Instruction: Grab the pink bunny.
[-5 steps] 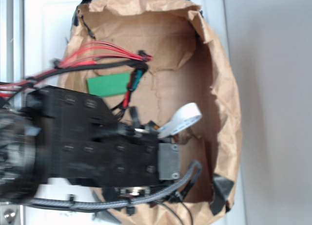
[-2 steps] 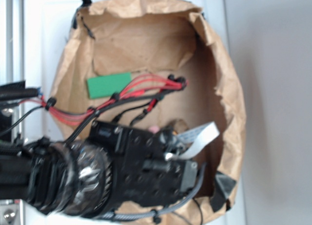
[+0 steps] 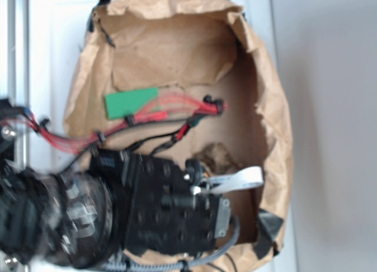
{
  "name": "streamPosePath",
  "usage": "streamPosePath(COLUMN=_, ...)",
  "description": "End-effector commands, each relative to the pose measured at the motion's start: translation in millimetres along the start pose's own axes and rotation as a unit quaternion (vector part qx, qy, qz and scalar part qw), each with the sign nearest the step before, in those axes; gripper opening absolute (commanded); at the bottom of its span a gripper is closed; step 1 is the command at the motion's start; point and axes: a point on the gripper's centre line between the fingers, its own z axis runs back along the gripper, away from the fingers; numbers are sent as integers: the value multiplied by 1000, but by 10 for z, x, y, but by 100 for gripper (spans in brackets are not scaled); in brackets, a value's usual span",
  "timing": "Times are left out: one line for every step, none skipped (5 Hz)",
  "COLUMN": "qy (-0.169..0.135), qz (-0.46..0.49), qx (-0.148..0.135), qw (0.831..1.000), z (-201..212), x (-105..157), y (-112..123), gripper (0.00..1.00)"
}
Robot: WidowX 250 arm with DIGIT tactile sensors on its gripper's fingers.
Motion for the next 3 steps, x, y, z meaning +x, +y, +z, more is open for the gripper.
streamPosePath(qy=-8, qz=-68, qx=-16, qw=998, z=643, x=619, y=445, gripper=0)
streamPosePath(qy=-24, qz=-107, qx=-16, qw=994, z=964, x=663, y=556, gripper=0)
streamPosePath(qy=-75, qz=-129, qx=-11, qw=989, z=1192, x=507, y=572, gripper=0)
